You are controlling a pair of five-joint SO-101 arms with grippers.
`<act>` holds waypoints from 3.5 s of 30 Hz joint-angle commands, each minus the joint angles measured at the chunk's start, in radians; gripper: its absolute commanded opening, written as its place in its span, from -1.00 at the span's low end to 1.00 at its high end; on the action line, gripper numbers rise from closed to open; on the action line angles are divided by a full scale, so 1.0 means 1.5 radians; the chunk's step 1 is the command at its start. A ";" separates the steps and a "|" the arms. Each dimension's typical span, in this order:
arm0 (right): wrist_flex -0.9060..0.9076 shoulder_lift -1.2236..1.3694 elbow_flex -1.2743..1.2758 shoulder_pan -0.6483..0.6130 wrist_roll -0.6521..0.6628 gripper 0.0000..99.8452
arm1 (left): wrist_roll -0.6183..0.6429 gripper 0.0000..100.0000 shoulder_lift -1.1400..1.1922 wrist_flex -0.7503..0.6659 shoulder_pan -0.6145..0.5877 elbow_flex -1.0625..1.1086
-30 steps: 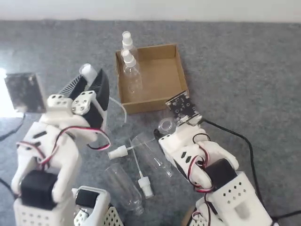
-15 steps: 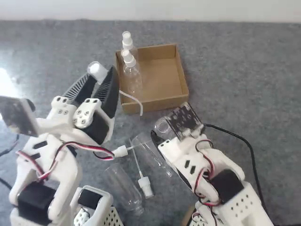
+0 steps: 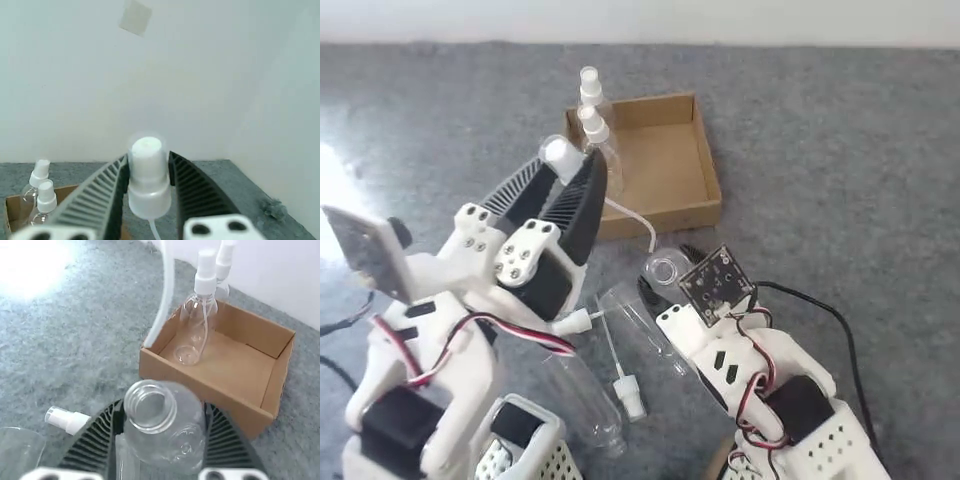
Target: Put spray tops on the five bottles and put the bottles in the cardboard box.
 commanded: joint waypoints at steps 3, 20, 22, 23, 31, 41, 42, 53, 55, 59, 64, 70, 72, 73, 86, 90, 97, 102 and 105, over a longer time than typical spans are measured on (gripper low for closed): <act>-0.031 -0.014 -0.004 -0.002 0.009 -0.85 | 0.002 -0.97 -0.003 -0.018 0.033 0.008; -0.032 -0.014 -0.008 0.002 0.005 -0.85 | -0.027 -0.97 -0.005 -0.047 0.043 0.109; -0.032 -0.014 -0.008 0.002 0.005 -0.85 | -0.027 -0.97 -0.005 -0.047 0.043 0.119; -0.032 -0.014 -0.008 0.002 0.005 -0.85 | -0.027 -0.97 -0.005 -0.047 0.043 0.125; -0.032 -0.014 -0.008 0.003 0.006 -0.85 | -0.031 -0.97 -0.005 -0.047 0.047 0.159; -0.032 -0.014 -0.008 0.019 0.008 -0.85 | -0.064 -0.97 -0.005 -0.045 0.117 0.195; -0.032 -0.014 -0.008 0.020 0.008 -0.85 | -0.064 -0.97 -0.005 -0.043 0.119 0.196; -0.031 -0.018 -0.008 0.020 0.007 -0.85 | -0.102 -0.97 -0.004 -0.047 0.121 0.251; -0.030 -0.020 -0.008 0.020 0.007 -0.85 | -0.102 -0.97 -0.003 -0.047 0.128 0.255; -0.030 -0.021 -0.008 0.021 0.007 -0.85 | -0.133 -0.97 -0.004 -0.046 0.180 0.272; -0.032 -0.021 -0.009 0.053 0.004 -0.85 | -0.148 -0.97 -0.001 -0.048 0.196 0.286; -0.032 -0.022 -0.009 0.055 0.004 -0.85 | -0.150 -0.97 0.000 -0.048 0.196 0.287; -0.032 -0.022 -0.010 0.055 0.004 -0.85 | -0.151 -0.97 0.000 -0.048 0.196 0.287; -0.032 -0.022 -0.010 0.055 0.004 -0.85 | -0.152 -0.97 0.000 -0.048 0.195 0.287; -0.032 -0.022 -0.010 0.056 0.004 -0.85 | -0.210 -0.91 -0.003 -0.136 0.192 0.355; -0.032 -0.022 -0.010 0.057 0.004 -0.85 | -0.221 -0.67 -0.004 -0.123 0.192 0.360; -0.028 -0.021 -0.024 0.091 0.004 -0.85 | -0.222 -0.61 -0.004 -0.108 0.195 0.355; -0.027 -0.019 -0.027 0.102 0.004 -0.85 | -0.222 -0.61 -0.005 -0.108 0.194 0.354; -0.031 -0.015 -0.027 0.103 0.004 -0.85 | -0.224 -0.61 -0.005 -0.108 0.193 0.353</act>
